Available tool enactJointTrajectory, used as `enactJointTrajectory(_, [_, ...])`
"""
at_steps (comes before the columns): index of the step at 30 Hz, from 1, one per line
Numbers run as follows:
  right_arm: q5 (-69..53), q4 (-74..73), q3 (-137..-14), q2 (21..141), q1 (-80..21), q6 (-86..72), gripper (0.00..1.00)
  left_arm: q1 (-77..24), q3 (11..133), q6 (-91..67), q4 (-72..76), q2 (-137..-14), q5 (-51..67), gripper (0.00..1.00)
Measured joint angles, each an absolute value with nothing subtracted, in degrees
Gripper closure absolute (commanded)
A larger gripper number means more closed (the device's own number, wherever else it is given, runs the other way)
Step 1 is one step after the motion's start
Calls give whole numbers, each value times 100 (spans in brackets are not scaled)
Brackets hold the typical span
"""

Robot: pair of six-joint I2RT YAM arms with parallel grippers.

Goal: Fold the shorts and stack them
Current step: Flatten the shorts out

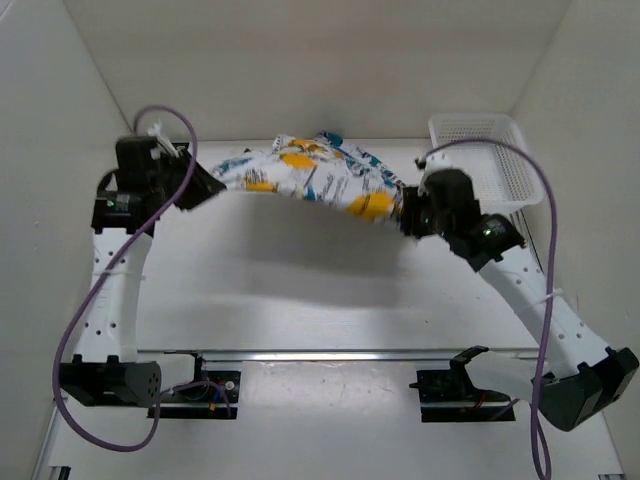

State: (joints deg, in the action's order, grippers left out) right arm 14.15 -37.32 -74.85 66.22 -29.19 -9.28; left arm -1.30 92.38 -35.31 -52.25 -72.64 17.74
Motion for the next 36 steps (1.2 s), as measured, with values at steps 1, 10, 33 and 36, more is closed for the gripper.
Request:
enactJointTrajectory(1, [1387,-3815,-6991,6486,-2963,-1017,25,-137,8615,-3533,-5273,-7072,1688,29])
enactJointTrajectory(10, [438,-4386,-5454,6276,-2324,-2075,34,-137,6195,-3509,-5317,-7843,1160,29])
enactJointTrajectory(33, [-1199,-1444,-3011,6558,-1949,-6239,27,-152,8036,-3387,-4633,-11415,991,21])
enactJointTrajectory(36, [-1103,-1280,-3011,6761,-1949,-6357,30,-209,8361,-3391,-4624,-11668,1022,30])
